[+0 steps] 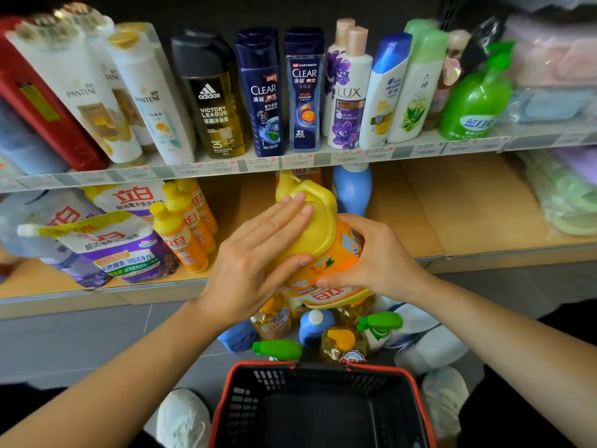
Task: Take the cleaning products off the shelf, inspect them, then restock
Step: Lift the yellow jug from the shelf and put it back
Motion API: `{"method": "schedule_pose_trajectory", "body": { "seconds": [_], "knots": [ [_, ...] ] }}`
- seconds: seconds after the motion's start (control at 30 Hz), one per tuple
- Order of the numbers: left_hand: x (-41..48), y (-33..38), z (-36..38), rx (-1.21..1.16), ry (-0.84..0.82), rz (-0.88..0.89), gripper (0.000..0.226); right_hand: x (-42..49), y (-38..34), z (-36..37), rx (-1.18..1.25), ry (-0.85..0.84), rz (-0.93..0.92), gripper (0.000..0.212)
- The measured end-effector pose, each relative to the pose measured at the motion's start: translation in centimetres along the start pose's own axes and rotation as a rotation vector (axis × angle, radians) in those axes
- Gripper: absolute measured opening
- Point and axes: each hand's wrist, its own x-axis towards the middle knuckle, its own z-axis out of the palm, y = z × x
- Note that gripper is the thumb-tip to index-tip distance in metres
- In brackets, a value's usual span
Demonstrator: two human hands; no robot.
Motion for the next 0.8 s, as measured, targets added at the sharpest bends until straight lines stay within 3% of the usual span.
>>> {"method": "schedule_pose_trajectory", "body": {
  "seconds": [0.13,0.3,0.4,0.53,0.8],
  "knots": [
    [-0.1,-0.2,-0.8,-0.005,0.041,-0.056,0.055,0.0,-0.2,-0.2,0.093,0.04,-0.015,0.076],
    [-0.1,0.6,-0.8,-0.013,0.32,-0.124,0.032,-0.1,0.2,-0.1,0.184,0.044,0.002,0.074],
    [-0.2,0.5,-0.9,-0.063,0.36,-0.26,0.023,-0.1,0.3,0.0,0.258,0.051,0.024,0.071],
    [0.0,0.2,-0.6,-0.442,0.274,-0.617,0.023,-0.1,0.3,0.1,0.378,0.069,0.062,0.063],
    [0.0,-0.8,-0.6,-0.948,0.311,-0.976,0.026,0.0,1.1,-0.1,0.436,0.06,0.123,0.066]
  ]
}}
